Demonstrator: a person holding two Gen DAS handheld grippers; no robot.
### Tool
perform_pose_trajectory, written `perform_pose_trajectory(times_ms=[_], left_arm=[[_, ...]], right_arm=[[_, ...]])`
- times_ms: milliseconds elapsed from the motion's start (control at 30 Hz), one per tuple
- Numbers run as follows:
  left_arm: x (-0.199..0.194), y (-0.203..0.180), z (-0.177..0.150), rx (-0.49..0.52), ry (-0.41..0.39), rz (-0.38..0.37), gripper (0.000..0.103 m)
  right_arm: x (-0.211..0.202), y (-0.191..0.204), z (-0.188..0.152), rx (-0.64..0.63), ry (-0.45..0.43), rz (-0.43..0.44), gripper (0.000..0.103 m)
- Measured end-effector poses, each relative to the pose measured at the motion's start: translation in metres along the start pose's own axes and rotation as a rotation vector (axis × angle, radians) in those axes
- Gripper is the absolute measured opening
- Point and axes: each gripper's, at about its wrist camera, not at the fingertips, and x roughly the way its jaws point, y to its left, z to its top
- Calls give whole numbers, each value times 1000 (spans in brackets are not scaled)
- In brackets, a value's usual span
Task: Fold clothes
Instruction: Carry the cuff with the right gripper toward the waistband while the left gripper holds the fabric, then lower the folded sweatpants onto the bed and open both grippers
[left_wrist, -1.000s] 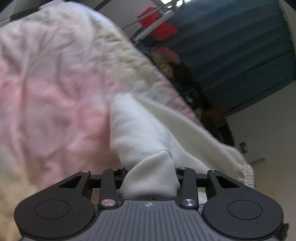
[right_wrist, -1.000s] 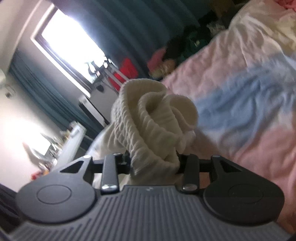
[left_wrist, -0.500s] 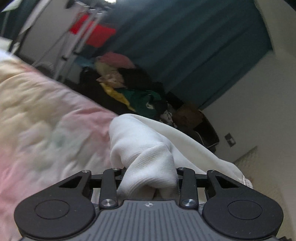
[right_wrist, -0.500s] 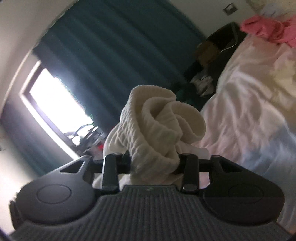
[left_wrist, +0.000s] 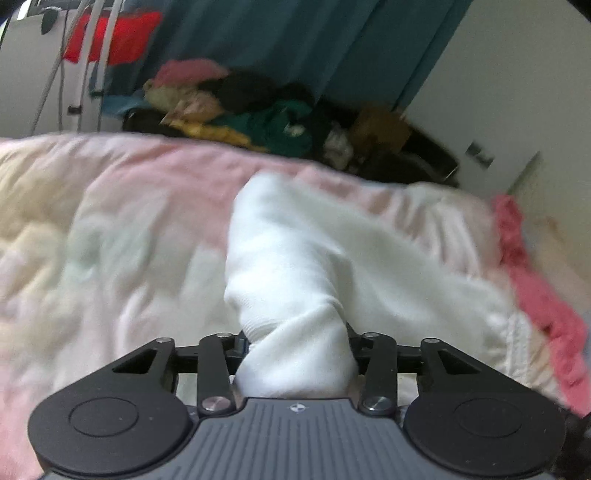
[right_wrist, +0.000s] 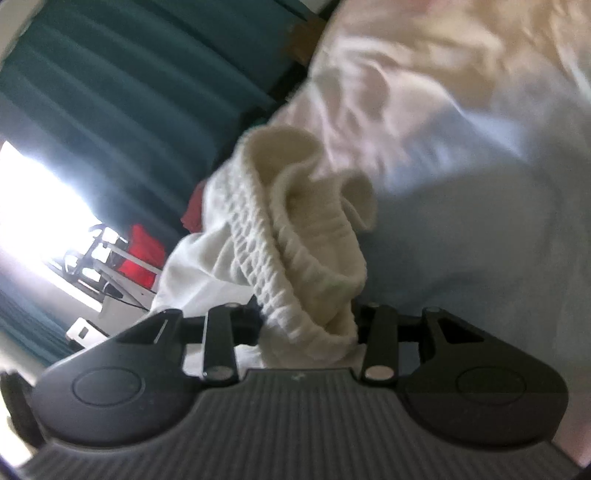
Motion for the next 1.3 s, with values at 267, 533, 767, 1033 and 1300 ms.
perform_pose_trajectory(times_ms=[267,533,767,1033,1300], left_arm=[[-38,5,-27,62,36,67,62],[-153,-35,-37,179,-36,118,78],[-254,-78,-65,274,-128,128,82],[-352,-109,-118,351,-287,147,103],[-394,-110,-171,360,-393,158,103]], right_arm=[[-31,24,-1,-37,101,-119,49],[-109,80,-13,-185,63,-152,49],[-196,150,-33,-420,-24,-90,49],[-274,193,-62,-662,-158,-49,93],[-296,189,-95,-735,-190,-13,93]])
